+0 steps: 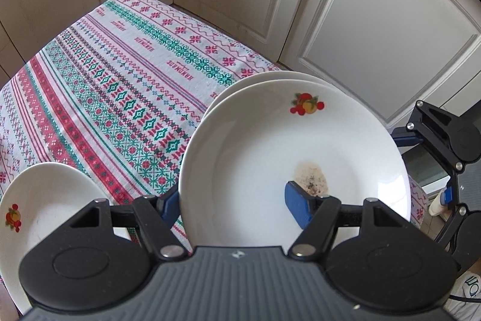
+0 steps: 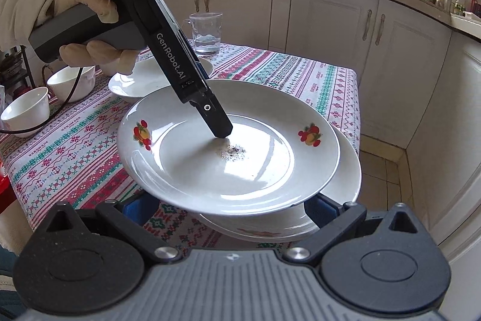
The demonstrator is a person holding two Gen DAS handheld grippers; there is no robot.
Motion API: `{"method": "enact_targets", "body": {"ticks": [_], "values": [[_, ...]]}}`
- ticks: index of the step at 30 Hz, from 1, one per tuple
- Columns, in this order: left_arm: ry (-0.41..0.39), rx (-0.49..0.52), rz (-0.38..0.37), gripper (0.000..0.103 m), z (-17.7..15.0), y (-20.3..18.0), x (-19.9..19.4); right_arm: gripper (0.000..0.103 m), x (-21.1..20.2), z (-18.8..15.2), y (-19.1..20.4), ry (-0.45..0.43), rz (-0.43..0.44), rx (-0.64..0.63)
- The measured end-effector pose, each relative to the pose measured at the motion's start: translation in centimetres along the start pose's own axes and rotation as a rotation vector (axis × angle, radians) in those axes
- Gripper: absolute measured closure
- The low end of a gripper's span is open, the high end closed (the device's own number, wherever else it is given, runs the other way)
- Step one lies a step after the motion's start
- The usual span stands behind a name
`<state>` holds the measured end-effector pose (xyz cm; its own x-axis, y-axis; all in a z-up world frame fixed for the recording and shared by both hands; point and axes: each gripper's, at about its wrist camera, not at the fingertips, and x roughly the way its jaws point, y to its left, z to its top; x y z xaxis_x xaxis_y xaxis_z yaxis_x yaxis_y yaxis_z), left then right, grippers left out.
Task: Organize plates and bowls
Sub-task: 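Lower the stained plate onto the deep plate and open the left gripper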
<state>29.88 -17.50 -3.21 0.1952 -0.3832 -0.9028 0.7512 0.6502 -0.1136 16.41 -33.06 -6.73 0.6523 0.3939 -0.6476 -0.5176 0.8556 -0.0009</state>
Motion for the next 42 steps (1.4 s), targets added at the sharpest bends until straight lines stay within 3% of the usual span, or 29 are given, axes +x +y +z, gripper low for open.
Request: {"method": "enact_targets", "body": {"ticks": [18,42], "values": [[0.039,-0.001,-0.005,0.032,1.4,0.4,1.5,0.0,0.2,-0.1,-0.7,0.012,-0.006,0.031],[0.072,0.061,0.083,0.032,2.3,-0.2,1.4,0.0,1.1,0.3,-1.1,0.036,0.031,0.079]]}}
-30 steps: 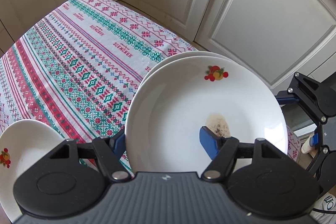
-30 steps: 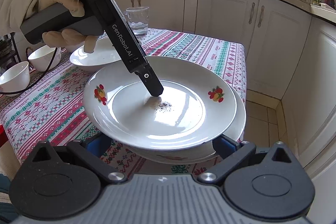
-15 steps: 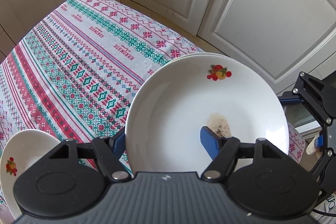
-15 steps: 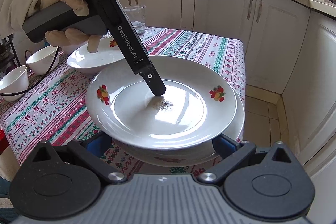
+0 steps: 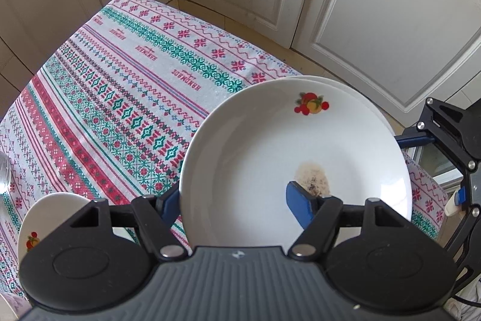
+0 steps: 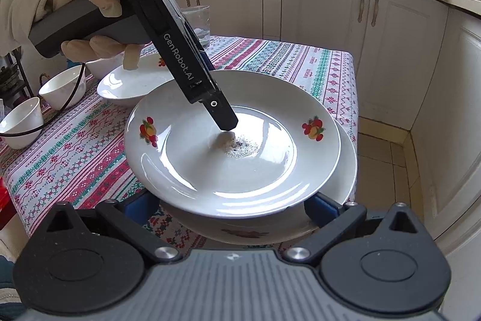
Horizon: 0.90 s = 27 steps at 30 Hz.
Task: Organize plates and bowls
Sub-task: 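Lower the stained plate onto the deep plate and open the left gripper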
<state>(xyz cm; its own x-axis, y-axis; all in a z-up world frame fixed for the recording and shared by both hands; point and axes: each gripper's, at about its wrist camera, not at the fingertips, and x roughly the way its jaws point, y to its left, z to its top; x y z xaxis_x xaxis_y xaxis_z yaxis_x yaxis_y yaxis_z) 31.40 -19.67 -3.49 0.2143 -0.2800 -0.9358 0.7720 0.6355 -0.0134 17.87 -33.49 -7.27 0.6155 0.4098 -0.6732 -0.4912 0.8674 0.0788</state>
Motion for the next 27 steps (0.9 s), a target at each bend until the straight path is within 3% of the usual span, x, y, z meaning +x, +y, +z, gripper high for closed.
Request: {"method": "enact_targets", "body": {"ticks": [27], "values": [[0.022,0.002,0.016,0.03,0.85,-0.25,0.23,0.0,0.21,0.38,0.6,0.085,0.016,-0.081]]}}
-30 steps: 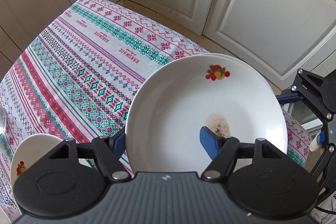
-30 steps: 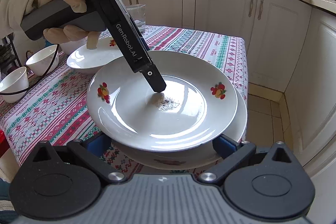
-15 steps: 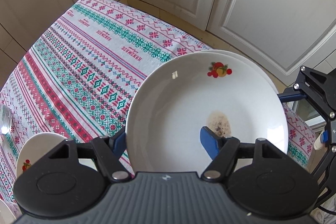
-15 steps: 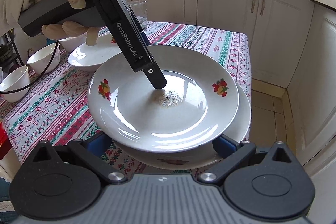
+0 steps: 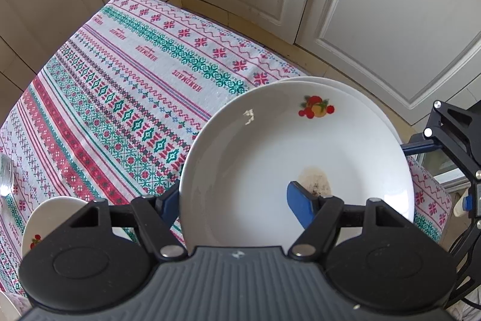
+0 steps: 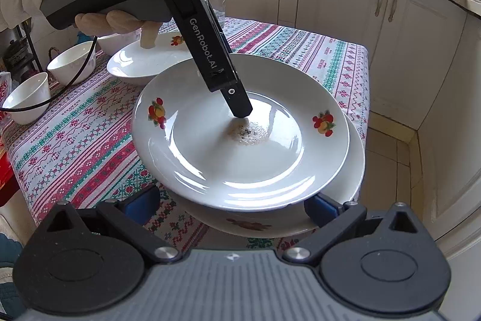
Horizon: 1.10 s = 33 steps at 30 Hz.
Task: Organize plates and bowls
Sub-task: 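Lower the stained plate onto the deep plate and open the left gripper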
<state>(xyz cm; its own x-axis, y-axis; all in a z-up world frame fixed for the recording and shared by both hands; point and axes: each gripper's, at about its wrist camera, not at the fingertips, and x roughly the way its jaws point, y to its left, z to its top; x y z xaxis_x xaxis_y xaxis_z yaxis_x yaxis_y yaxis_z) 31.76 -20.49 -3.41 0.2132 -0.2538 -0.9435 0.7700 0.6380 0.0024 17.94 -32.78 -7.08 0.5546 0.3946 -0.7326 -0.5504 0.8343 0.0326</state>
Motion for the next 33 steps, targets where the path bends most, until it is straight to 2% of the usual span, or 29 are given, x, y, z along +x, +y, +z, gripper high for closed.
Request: {"method": "enact_targets", "body": {"ticks": [14,19,20,23,27,33], "values": [[-0.03,-0.018,0.018,0.028,-0.2,0.4,-0.3,0.0,-0.1,-0.3,0.9,0.023,-0.034,-0.063],[-0.069,-0.082,-0.024,0.028,-1.4,1.4,-1.7,0.0,-0.1,-0.4,1.0,0.021,-0.038,-0.066],[-0.07,-0.086,-0.024,0.031,-1.7,1.4,-1.8,0.0,-0.1,-0.4,1.0,0.021,-0.039,-0.067],[-0.073,-0.102,-0.038,0.049,-2.3,1.4,-1.9,0.0,0.0,-0.4,1.0,0.017,-0.043,-0.065],[-0.095,-0.115,-0.032,0.055,-2.6,1.6,-2.1,0.0,-0.3,-0.7,0.5,-0.021,-0.024,-0.022],[-0.094,-0.103,-0.035,0.055,-2.4,1.4,-1.6,0.0,-1.3,-1.2,-0.8,-0.097,0.031,0.085]]}}
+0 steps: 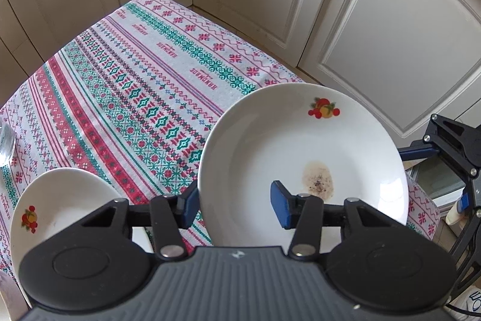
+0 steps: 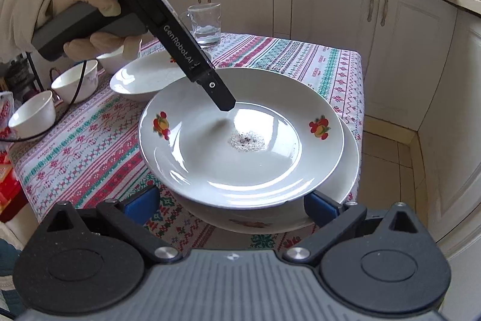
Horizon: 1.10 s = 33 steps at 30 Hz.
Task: Organize plates and bowls
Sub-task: 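Lower the stained plate onto the deep plate and open the left gripper, then move the left gripper toward the flat white flower plate beside the glass mug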
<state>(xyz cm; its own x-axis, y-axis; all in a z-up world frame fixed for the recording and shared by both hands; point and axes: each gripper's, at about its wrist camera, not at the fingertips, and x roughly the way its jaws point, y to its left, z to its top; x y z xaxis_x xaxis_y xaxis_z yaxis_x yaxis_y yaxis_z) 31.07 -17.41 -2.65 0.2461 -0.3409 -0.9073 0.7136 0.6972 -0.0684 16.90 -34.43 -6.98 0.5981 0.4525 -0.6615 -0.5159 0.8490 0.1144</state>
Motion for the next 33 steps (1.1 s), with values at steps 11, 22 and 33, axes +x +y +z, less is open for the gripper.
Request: {"method": "enact_targets", "body": {"ticks": [11,22,33], "values": [[0.016,0.018,0.01,0.054,0.3,-0.8,1.3,0.0,-0.4,-0.4,0.3,-0.021,-0.059,-0.018],[-0.057,0.024,0.065,0.046,-0.3,-1.1,0.3,0.0,-1.3,-0.9,0.3,-0.023,-0.1,0.008],[-0.272,-0.017,0.178,0.014,-7.6,-1.0,-9.1,0.0,-4.9,1.8,5.8,-0.117,-0.16,-0.102]]}}
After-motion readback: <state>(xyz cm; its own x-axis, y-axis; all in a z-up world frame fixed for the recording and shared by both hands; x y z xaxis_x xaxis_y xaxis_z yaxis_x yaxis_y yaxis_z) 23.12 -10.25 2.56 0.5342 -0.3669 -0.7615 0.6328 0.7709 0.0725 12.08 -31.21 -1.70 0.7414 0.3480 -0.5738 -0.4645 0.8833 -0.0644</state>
